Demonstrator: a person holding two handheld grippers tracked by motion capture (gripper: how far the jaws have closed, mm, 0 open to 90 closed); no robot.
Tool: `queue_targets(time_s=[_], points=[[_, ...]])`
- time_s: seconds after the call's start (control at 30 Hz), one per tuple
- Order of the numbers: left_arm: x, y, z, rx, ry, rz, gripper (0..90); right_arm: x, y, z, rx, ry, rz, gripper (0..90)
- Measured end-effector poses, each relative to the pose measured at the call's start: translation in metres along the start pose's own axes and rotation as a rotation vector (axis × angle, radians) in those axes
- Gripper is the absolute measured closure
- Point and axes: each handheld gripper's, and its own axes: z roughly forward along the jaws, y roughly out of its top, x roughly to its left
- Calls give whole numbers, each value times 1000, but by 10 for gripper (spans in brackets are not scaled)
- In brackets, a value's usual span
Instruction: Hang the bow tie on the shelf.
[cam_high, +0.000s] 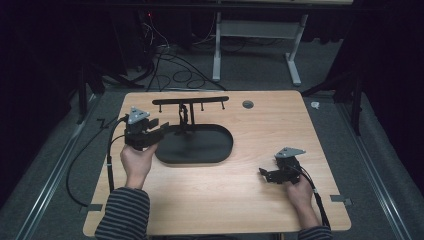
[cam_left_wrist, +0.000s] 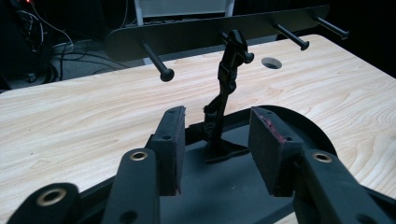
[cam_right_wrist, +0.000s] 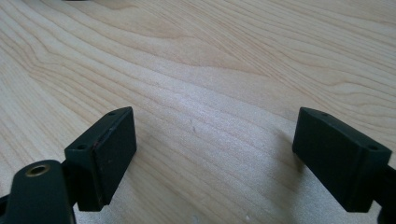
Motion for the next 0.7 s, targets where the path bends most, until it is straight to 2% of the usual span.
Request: queue_targets(time_s=[0.7], points=[[2,-17,-24,-6,8,-21,485,0,0,0,0,0,-1,143]])
